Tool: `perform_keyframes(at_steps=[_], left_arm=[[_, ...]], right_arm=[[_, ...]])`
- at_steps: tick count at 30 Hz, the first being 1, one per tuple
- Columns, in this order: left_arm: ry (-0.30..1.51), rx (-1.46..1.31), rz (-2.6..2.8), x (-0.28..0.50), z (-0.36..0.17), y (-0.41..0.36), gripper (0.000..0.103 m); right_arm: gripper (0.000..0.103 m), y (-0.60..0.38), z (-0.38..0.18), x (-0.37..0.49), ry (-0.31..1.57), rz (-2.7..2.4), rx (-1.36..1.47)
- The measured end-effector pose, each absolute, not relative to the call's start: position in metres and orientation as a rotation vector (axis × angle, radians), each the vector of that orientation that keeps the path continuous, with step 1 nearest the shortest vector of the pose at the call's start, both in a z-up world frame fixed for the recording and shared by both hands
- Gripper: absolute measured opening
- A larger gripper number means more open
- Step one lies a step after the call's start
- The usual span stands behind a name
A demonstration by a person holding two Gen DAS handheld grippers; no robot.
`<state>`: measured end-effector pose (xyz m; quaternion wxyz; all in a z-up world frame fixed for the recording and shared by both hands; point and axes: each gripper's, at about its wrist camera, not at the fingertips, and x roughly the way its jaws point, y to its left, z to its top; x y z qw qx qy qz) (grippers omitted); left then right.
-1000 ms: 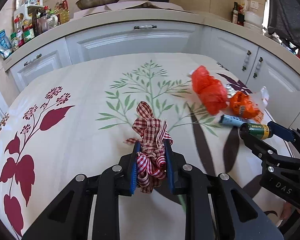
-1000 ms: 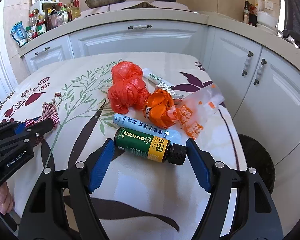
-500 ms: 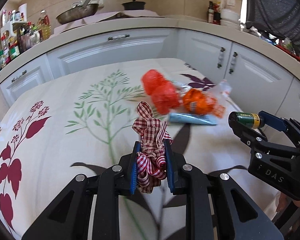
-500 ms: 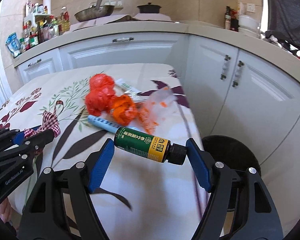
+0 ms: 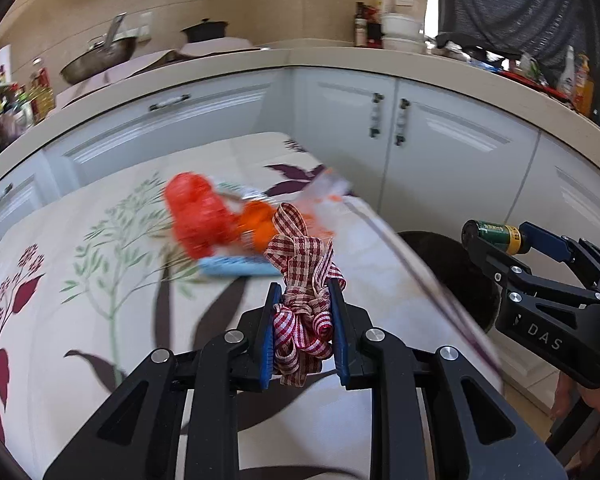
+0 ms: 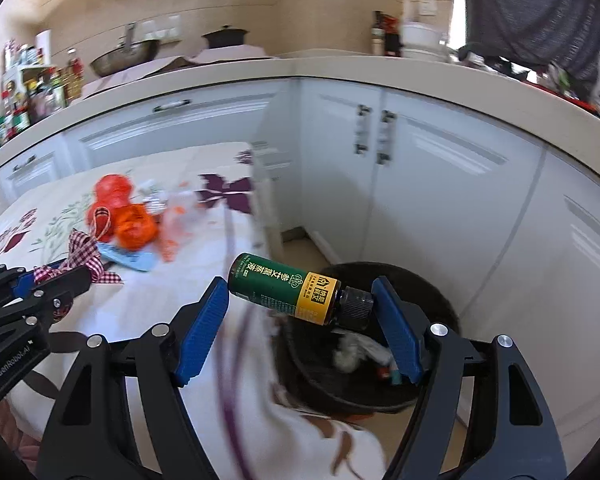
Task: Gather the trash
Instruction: 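Carry the ribbon and bottle over the black bin and open both tools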
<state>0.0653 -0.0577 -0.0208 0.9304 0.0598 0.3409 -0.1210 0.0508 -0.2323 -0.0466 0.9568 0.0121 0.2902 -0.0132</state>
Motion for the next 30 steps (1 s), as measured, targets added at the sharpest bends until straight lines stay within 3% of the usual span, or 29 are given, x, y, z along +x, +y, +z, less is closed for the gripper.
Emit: perform_keyframes(at_steps=[30], left_arm=[[0.669, 0.182, -0.36, 0.102, -0.028, -0.189, 0.024]], right_arm=[[0.072, -0.351, -0.067, 0.065, 0.581, -0.175, 0.119]])
